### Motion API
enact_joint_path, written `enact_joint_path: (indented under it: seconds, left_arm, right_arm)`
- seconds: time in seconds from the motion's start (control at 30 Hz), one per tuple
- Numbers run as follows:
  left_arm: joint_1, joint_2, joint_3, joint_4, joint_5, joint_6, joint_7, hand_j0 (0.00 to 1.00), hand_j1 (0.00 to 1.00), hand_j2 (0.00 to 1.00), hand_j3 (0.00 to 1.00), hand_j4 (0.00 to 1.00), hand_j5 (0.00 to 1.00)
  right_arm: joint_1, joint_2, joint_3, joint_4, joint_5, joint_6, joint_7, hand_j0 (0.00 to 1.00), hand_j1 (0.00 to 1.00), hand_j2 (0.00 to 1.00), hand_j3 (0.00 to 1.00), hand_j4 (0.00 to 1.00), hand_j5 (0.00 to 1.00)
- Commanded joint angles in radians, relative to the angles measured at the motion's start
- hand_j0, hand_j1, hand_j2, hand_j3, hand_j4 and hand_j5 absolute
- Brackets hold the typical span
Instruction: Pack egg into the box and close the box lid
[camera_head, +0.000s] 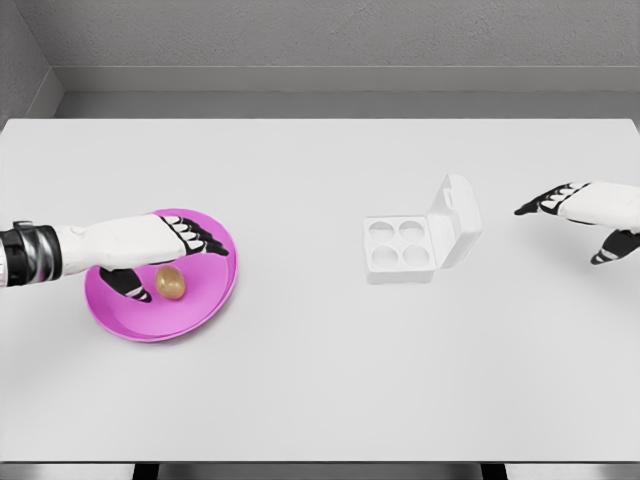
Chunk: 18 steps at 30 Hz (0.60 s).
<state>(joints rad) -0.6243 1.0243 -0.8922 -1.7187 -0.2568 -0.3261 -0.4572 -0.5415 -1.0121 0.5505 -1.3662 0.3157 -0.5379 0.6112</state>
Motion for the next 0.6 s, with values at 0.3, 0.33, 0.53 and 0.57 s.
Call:
enact_joint_path:
  seconds: [0.3,0.33,0.53,0.57]
  left_arm:
    - [0.003,-0.023,0.001,0.047,0.002,0.001,0.008,1.00,1.00,1.00,1.00,1.00,1.00]
    - [0.003,-0.026,0.001,0.060,0.002,0.001,0.006,1.00,1.00,1.00,1.00,1.00,1.00]
    - [0.003,-0.043,-0.001,0.076,0.002,0.001,0.006,1.00,1.00,1.00,1.00,1.00,1.00]
    - [0.005,-0.044,0.001,0.074,0.002,0.001,0.006,1.00,1.00,1.00,1.00,1.00,1.00]
  right_arm:
    - [0.009,0.000,0.006,-0.036,-0.006,0.007,0.000,1.00,1.00,1.00,1.00,1.00,1.00]
    - [0.009,0.000,0.006,-0.036,-0.006,0.016,0.000,1.00,1.00,1.00,1.00,1.00,1.00]
    - [0.008,-0.002,0.006,-0.036,-0.006,0.019,0.000,1.00,1.00,1.00,1.00,1.00,1.00]
    - [0.009,-0.002,0.006,-0.036,-0.006,0.018,0.000,1.00,1.00,1.00,1.00,1.00,1.00]
